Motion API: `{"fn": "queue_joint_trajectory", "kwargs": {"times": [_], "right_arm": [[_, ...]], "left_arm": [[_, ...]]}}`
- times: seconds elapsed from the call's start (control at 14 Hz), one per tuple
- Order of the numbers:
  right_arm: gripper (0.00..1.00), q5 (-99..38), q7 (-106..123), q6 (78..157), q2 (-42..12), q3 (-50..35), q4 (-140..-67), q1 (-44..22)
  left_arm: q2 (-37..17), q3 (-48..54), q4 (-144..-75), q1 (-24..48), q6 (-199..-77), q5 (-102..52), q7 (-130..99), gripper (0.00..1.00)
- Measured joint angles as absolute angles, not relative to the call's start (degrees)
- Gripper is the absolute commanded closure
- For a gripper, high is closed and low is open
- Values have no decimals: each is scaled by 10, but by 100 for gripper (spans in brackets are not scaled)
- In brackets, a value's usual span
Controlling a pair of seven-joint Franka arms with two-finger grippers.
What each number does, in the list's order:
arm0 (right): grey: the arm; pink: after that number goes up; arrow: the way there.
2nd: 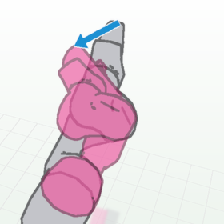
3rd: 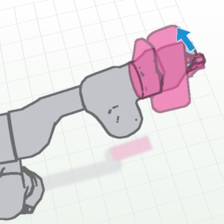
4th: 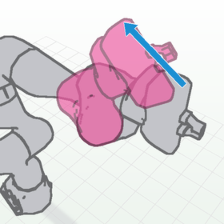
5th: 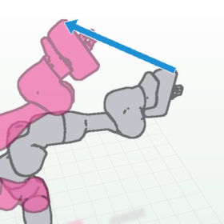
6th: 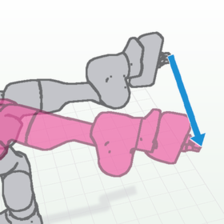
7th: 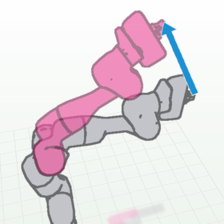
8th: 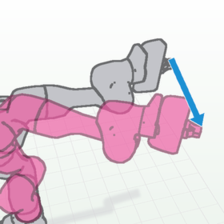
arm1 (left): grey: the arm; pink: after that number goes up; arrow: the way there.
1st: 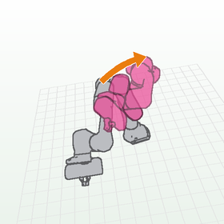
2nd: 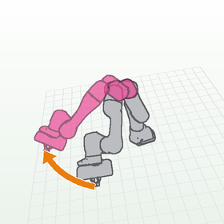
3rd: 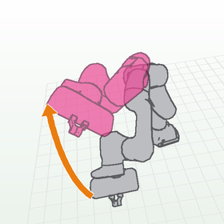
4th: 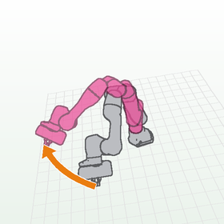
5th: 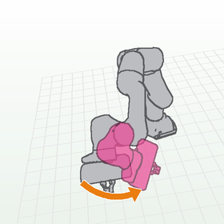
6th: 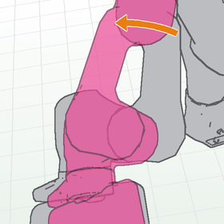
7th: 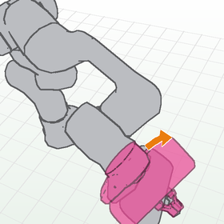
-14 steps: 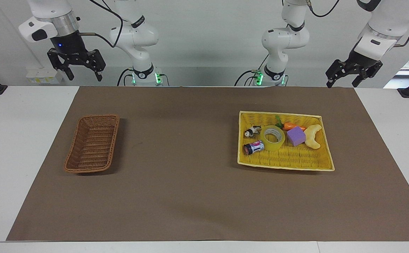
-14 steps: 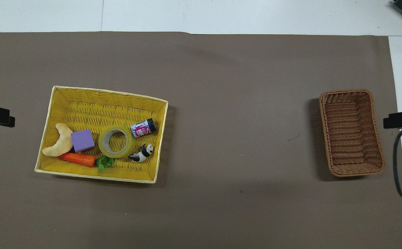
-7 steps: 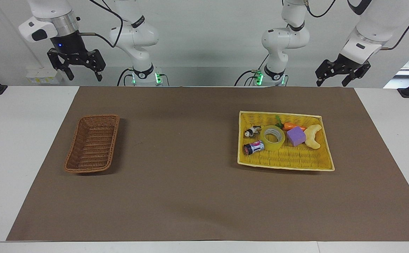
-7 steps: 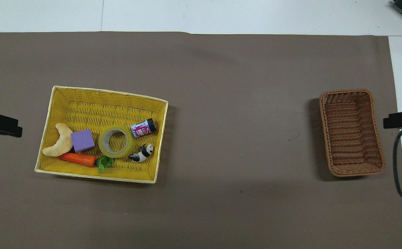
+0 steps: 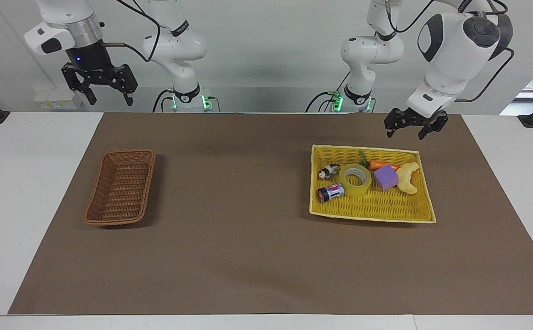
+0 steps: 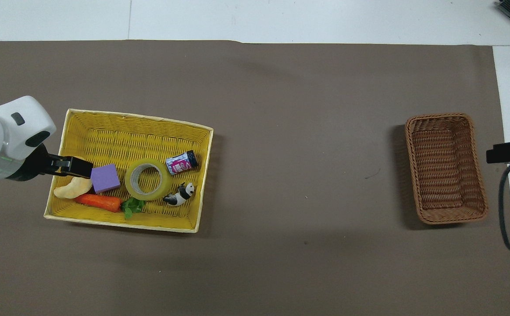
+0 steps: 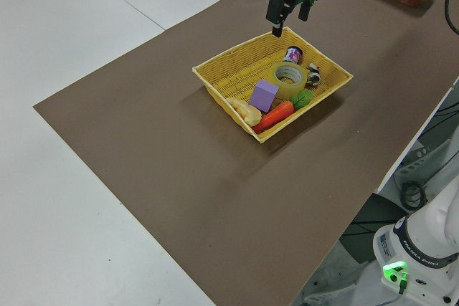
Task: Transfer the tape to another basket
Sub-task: 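Reach the left gripper into the yellow basket over the tape roll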
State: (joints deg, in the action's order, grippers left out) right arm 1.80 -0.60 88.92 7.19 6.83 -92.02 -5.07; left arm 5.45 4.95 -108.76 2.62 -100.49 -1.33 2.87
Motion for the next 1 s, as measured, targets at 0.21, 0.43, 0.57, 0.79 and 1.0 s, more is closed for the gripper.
{"fn": "queue_joint_trajectory", "kwargs": {"times": [0.21,0.43,0.57,0.79,1.0], "right_arm": [[0,18,-6,889,72,68,-920,-51],[0,18,-6,889,72,68,-920,-51],[0,18,-6,889,72,68,-920,-51],[0,18,-6,889,72,68,-920,-51],[0,18,-6,889,72,68,-920,-51]], "left_arm": [[49,46,-1128,26,-1083,-13,85,0],[-3,47,-1148,26,-1183,-13,110,0],[-55,49,-1151,27,-1235,-13,129,0],[-103,52,-1154,34,-1270,-13,164,0],[-111,53,-1170,54,-1291,-13,171,0]]}}
